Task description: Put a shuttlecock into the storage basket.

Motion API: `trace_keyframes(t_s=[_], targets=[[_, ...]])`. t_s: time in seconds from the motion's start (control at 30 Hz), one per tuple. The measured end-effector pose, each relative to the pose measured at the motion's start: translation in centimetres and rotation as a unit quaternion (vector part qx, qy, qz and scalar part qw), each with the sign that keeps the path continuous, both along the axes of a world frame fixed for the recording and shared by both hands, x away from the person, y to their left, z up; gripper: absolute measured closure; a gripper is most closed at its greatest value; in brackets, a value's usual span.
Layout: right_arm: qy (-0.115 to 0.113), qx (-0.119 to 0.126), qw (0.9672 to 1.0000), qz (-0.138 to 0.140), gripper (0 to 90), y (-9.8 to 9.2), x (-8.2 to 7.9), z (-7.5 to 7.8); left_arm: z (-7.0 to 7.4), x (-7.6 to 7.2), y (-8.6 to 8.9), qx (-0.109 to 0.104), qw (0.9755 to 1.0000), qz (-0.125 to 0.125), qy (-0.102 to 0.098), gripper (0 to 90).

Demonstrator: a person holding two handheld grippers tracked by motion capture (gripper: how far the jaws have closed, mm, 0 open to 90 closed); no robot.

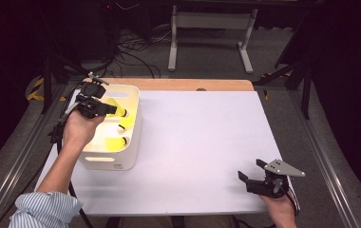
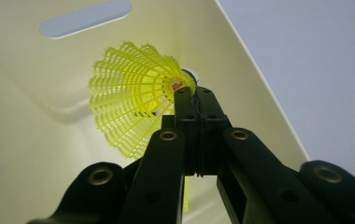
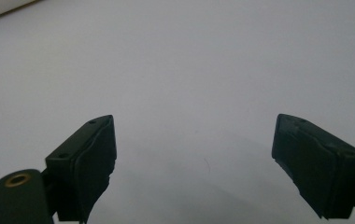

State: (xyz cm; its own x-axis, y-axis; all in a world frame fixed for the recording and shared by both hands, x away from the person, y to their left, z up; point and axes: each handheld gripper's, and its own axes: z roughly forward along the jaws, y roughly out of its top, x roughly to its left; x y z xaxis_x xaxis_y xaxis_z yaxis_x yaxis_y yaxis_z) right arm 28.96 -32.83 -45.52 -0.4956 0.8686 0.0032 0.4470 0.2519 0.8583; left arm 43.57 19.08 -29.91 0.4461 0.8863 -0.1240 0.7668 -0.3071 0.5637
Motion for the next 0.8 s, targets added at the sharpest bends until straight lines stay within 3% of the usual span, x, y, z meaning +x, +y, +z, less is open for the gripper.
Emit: trace_keyframes(t_s=[0.3, 0.8], targets=[[0.001, 0.001, 1.0, 0.0, 14.6, 0.0, 0.0, 0.0, -1.3, 0.5, 0.0, 0.011, 0.9998, 0.007, 0.013, 89.7], [-0.002, 0.001, 1.0, -0.001, 14.6, -0.1, 0.0, 0.0, -2.7, 1.1, 0.0, 0.011, 0.9994, 0.01, 0.033, 89.6]])
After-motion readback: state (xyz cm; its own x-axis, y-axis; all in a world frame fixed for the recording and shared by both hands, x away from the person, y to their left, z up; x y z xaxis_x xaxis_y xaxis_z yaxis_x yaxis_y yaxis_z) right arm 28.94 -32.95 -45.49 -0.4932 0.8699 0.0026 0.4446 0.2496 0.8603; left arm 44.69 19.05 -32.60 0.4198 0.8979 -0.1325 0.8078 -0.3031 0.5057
